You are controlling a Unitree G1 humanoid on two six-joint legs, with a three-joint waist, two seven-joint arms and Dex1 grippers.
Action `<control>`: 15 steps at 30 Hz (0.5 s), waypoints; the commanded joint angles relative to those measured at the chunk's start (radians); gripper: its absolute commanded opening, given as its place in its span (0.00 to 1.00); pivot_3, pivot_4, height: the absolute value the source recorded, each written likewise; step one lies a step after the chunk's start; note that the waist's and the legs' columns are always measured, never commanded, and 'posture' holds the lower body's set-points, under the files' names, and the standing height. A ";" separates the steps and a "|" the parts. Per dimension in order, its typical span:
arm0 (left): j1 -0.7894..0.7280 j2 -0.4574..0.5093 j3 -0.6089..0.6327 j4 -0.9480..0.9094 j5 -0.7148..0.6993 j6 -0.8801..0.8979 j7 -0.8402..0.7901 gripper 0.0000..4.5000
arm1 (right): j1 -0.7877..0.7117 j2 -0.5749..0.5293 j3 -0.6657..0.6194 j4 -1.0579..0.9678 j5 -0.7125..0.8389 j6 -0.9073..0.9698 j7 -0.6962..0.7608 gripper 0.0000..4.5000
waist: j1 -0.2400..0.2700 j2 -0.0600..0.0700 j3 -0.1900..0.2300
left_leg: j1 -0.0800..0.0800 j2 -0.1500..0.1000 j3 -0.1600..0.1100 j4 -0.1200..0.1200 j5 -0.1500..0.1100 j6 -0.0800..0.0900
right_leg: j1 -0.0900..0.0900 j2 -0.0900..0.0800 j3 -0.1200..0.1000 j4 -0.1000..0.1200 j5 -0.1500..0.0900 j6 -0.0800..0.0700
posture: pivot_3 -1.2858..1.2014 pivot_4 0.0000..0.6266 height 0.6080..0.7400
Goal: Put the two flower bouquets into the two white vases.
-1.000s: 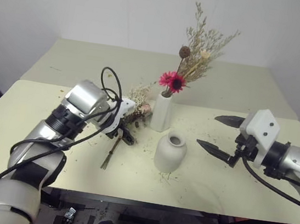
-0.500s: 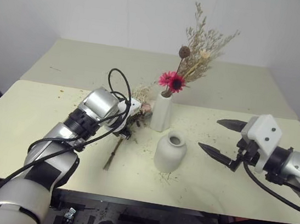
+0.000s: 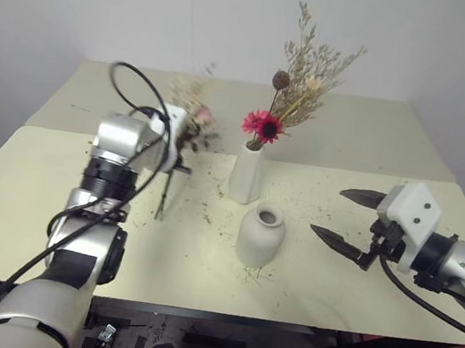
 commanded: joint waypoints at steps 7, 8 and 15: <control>-0.023 -0.067 0.355 -0.258 -0.438 -0.270 -0.297 0.03 | -0.009 -0.015 -0.059 -0.029 0.030 0.011 -0.003 1.00 | 0.021 0.000 0.000 | -0.003 -0.001 0.000 0.000 0.001 -0.002 | 0.001 -0.002 -0.002 0.000 0.001 0.001 | 0.52 0.24 1.00; -0.020 -0.068 0.368 -0.270 -0.478 -0.287 -0.341 0.03 | -0.004 -0.019 -0.076 -0.031 0.042 0.017 0.003 1.00 | 0.021 0.000 0.000 | -0.003 -0.001 0.000 0.000 0.001 -0.002 | 0.001 -0.002 -0.002 0.000 0.001 0.001 | 0.52 0.24 1.00; -0.075 -0.028 0.387 -0.208 -0.734 -0.237 -0.636 0.03 | 0.151 -0.038 -0.307 -0.093 0.186 0.059 0.137 1.00 | 0.018 0.000 0.000 | 0.001 -0.001 0.000 0.000 0.001 -0.002 | 0.003 -0.001 -0.002 -0.001 0.001 0.001 | 0.52 0.24 1.00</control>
